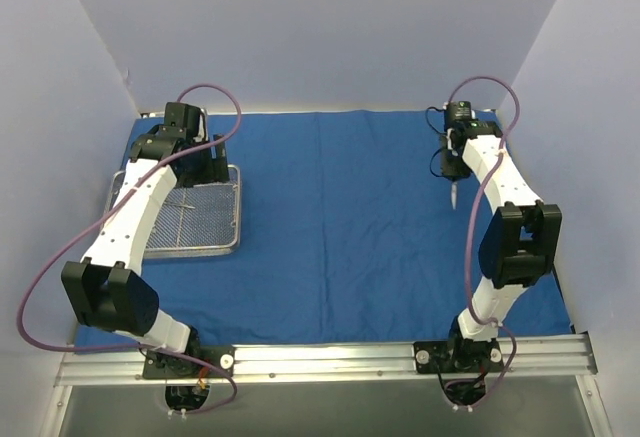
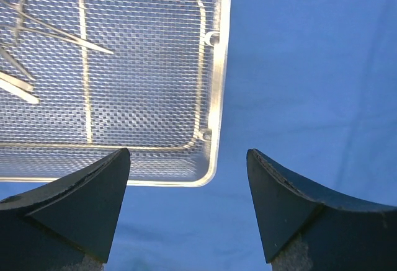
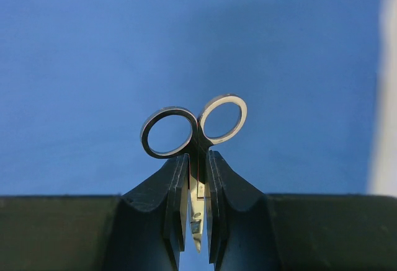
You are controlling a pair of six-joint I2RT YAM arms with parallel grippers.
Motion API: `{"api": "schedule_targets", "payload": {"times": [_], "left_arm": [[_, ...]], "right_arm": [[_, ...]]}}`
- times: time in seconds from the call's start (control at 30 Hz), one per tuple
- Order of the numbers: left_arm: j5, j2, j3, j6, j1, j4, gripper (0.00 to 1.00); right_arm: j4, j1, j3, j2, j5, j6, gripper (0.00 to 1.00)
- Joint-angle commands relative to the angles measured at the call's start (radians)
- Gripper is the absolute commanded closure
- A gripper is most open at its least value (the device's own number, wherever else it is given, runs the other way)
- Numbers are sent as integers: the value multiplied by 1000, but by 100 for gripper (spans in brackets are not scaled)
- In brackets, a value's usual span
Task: Open and lay out the surgical kit
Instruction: Place the medical item in the surgical kit.
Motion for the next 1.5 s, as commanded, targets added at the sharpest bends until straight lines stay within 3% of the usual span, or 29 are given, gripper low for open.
{"api": "schedule_targets", "payload": {"times": [0.0, 0.2, 0.57, 0.97, 1.47], "left_arm": [[-67, 28, 9, 76, 35, 44, 16], [-1, 57, 11, 72, 118, 74, 16], [22, 93, 23, 67, 141, 86, 16], [50, 151, 77, 48, 166, 89, 16], [76, 163, 67, 47, 209, 86, 16]], "right_arm": [[-39, -70, -91, 9, 190, -87, 100], [97, -72, -266, 2, 264, -149, 100], [211, -118, -415, 34, 275, -176, 100], [219, -120, -348, 170, 259, -172, 100], [189, -103, -343, 216, 281, -137, 69]]}}
